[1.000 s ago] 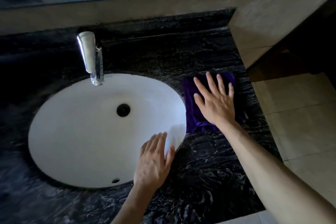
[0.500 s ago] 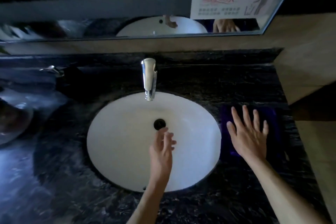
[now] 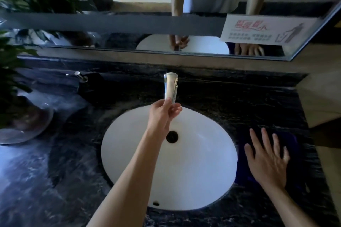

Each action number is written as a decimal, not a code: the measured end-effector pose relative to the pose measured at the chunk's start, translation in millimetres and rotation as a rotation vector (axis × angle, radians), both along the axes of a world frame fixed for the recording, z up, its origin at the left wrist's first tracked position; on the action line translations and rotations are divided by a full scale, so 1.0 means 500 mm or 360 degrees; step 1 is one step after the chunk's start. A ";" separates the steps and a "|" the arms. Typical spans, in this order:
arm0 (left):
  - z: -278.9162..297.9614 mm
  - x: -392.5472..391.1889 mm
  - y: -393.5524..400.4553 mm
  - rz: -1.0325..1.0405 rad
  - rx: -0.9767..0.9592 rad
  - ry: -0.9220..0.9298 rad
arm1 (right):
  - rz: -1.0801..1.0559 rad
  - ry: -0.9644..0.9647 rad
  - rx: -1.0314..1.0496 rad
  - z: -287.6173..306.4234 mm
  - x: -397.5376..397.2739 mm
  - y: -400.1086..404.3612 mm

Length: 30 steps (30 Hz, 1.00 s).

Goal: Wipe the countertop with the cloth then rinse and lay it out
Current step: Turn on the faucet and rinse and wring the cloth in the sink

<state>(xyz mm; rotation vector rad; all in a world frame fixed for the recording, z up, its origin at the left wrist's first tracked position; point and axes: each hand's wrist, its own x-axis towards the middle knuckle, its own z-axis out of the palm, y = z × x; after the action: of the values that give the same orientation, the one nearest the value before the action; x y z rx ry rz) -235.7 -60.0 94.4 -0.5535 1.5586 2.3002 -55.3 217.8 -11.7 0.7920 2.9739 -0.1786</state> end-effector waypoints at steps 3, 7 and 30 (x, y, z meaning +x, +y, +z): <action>-0.003 -0.018 0.003 -0.0014 -0.0059 -0.0039 | -0.0009 -0.0009 0.0021 0.001 0.000 0.000; 0.001 -0.030 -0.001 -0.0085 -0.0119 -0.0021 | -0.0021 -0.0008 0.0020 0.003 -0.001 -0.003; 0.075 -0.068 -0.010 -0.0181 -0.0348 -0.0175 | -0.0014 0.0006 0.0001 0.010 -0.001 -0.006</action>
<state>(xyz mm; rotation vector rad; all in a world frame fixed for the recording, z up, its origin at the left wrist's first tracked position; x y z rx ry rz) -269.9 -64.9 132.1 -0.6160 1.7511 1.9956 -55.9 215.0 -6.8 0.8055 2.9749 -0.1803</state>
